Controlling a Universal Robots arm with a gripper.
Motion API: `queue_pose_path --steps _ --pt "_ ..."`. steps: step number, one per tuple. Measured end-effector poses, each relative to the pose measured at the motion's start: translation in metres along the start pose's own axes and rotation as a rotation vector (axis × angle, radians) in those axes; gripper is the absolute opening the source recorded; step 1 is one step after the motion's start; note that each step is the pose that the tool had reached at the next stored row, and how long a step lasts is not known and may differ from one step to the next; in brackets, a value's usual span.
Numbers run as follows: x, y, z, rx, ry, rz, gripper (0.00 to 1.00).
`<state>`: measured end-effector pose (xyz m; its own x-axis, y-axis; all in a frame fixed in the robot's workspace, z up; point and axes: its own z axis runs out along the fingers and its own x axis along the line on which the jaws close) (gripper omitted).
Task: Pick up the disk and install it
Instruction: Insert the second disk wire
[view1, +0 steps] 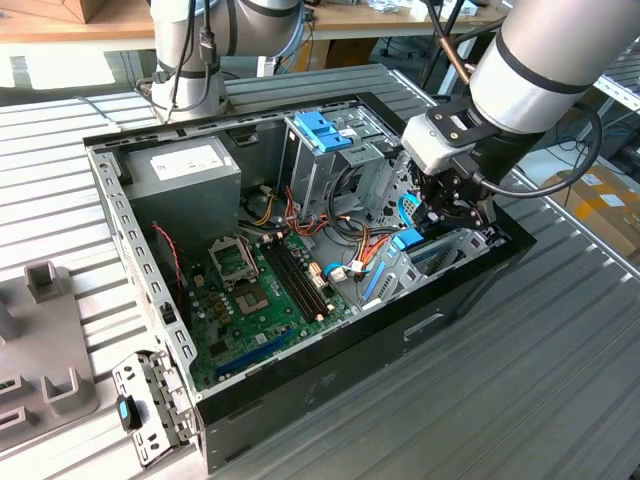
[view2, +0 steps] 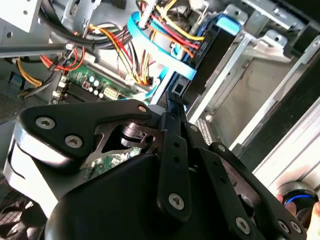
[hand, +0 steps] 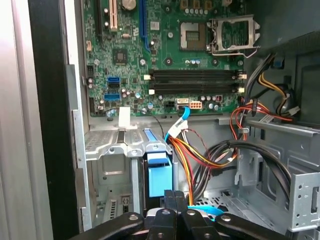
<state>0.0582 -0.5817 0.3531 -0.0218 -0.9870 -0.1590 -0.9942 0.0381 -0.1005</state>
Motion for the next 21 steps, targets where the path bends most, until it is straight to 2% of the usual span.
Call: queue_pose_path --steps 1,3,5,6,10,11,21 --pt "0.0001 0.0001 0.0003 -0.0159 0.0006 0.003 0.11" --pt "0.0001 0.0001 0.0007 -0.0351 0.0013 0.006 0.11" --pt "0.0002 0.0001 0.0014 -0.0722 0.0027 0.011 0.11" --pt "0.0003 0.0001 0.0016 -0.0878 0.0034 0.014 0.11" --pt "0.0003 0.0002 0.0021 -0.1167 0.0045 0.018 0.11" --pt "0.0003 0.0002 0.0021 -0.1222 0.0047 0.019 0.11" --pt "0.0003 0.0000 0.0017 -0.1230 0.0045 0.019 0.11"
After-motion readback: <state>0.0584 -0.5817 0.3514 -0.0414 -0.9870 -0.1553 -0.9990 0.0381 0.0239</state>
